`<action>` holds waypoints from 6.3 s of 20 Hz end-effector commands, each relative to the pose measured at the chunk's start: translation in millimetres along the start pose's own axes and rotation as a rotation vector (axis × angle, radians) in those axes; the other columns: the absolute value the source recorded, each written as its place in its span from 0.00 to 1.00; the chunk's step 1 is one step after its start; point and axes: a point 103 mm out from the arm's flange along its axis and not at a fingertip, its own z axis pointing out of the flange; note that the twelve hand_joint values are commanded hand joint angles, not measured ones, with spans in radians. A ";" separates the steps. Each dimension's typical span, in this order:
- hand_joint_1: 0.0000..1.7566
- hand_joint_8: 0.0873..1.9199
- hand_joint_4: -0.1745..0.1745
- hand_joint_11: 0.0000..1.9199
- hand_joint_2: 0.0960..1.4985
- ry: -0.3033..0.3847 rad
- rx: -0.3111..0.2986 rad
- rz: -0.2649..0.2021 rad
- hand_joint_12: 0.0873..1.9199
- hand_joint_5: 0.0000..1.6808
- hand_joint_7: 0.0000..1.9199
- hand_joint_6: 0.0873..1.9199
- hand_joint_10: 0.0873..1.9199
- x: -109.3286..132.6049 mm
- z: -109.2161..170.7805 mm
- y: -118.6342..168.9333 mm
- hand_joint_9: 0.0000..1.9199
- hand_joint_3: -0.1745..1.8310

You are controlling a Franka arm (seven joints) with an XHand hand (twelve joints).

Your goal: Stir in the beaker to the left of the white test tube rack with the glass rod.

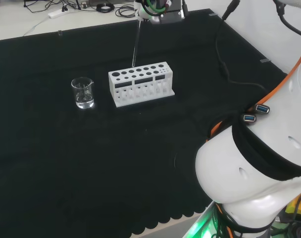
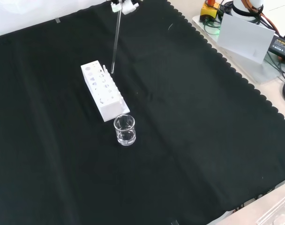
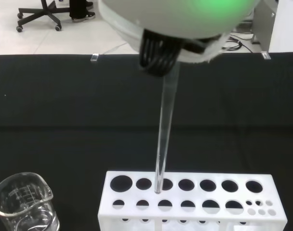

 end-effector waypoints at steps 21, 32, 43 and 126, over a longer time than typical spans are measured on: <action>0.76 0.49 0.00 0.88 0.33 0.074 -0.016 -0.176 0.26 0.83 0.67 0.10 0.37 47.4 -24.5 -3.1 0.86 0.50; 0.76 0.49 0.00 0.88 0.33 0.070 -0.005 -0.271 0.26 0.83 0.67 0.09 0.37 91.8 -24.5 16.8 0.86 0.50; 0.76 0.48 0.00 0.88 0.33 0.091 0.014 -0.348 0.26 0.83 0.67 0.09 0.37 119.9 -11.7 38.2 0.86 0.50; 0.76 0.48 0.00 0.88 0.34 0.050 0.216 -0.406 0.27 0.83 0.67 0.08 0.37 118.7 109.5 110.4 0.87 0.48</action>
